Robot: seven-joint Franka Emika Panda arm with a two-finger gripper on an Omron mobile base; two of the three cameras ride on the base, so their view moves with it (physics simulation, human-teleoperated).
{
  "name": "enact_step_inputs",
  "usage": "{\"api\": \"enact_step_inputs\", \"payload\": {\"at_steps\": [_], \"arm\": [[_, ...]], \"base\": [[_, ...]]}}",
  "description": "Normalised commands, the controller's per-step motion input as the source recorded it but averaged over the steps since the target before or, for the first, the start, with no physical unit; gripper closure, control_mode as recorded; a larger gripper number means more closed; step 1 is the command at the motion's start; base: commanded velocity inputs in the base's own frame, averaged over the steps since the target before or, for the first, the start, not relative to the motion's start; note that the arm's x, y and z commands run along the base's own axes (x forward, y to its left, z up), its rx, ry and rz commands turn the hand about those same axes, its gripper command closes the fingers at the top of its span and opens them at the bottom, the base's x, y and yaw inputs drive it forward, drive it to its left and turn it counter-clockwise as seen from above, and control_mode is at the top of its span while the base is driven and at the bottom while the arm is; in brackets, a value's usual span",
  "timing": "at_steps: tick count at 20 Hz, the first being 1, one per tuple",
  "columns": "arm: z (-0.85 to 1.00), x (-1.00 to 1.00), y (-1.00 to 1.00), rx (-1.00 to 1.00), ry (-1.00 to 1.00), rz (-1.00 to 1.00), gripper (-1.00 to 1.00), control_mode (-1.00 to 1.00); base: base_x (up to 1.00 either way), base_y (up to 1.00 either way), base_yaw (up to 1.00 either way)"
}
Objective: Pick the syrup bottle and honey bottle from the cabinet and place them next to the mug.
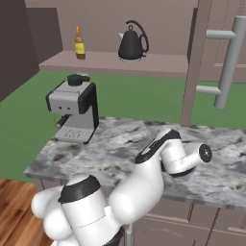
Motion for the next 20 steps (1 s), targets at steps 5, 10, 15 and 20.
{"api": "enact_step_inputs", "payload": {"at_steps": [5, 10, 15, 20], "arm": [[-0.27, 0.01, 0.0, 0.0, 0.05, 0.0, 1.0, -1.0], [-0.2, 0.02, 0.0, 0.0, 0.06, 0.0, 1.0, -1.0], [-0.12, 0.08, 0.0, 0.0, 0.04, 0.0, 1.0, -1.0], [-0.01, 0.03, 0.0, 0.0, 0.0, 0.0, 1.0, -1.0]], "base": [[0.0, 0.0, 0.0], [0.0, 0.0, 0.0], [0.0, 0.0, 0.0], [0.0, 0.0, 0.0]]}}
